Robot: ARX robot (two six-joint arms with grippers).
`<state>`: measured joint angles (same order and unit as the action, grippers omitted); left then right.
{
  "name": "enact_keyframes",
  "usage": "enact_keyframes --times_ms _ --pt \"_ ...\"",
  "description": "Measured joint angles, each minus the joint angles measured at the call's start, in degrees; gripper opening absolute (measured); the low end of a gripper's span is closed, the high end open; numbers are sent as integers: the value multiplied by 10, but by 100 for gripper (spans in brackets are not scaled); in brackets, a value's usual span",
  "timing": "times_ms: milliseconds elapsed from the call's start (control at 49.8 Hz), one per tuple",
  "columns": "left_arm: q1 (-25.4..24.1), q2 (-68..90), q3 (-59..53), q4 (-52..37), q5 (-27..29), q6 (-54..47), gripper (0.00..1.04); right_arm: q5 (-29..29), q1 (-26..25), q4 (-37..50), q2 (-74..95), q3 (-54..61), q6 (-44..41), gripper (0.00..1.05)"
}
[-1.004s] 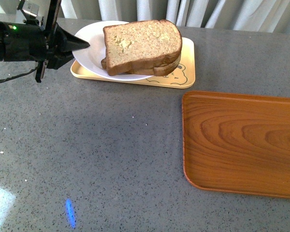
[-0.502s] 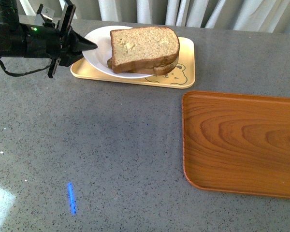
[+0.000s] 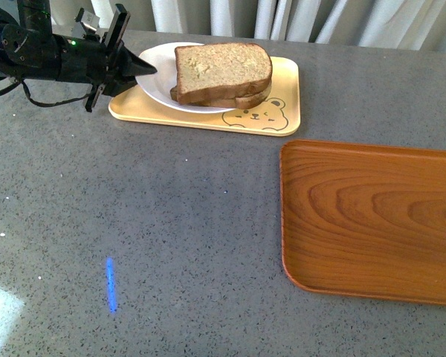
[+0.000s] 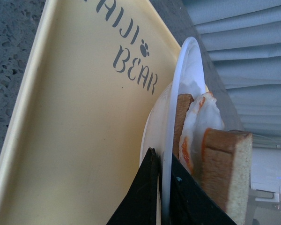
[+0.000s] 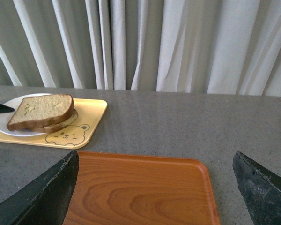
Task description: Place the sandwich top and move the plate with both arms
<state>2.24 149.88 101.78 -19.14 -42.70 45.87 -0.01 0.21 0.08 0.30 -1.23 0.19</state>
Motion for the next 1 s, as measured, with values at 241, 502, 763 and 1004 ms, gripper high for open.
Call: enact_keyframes --times_ms 241,502,763,1004 --pt "-2 10 15 8 0 -2 2 0 0 0 0 0 0 96" --pt "-7 16 22 14 3 -2 29 0 0 0 0 0 0 96" --pt "-23 14 22 17 0 -2 74 0 0 0 0 0 0 96" --pt "-59 -13 -19 -12 7 -2 96 0 0 0 0 0 0 96"
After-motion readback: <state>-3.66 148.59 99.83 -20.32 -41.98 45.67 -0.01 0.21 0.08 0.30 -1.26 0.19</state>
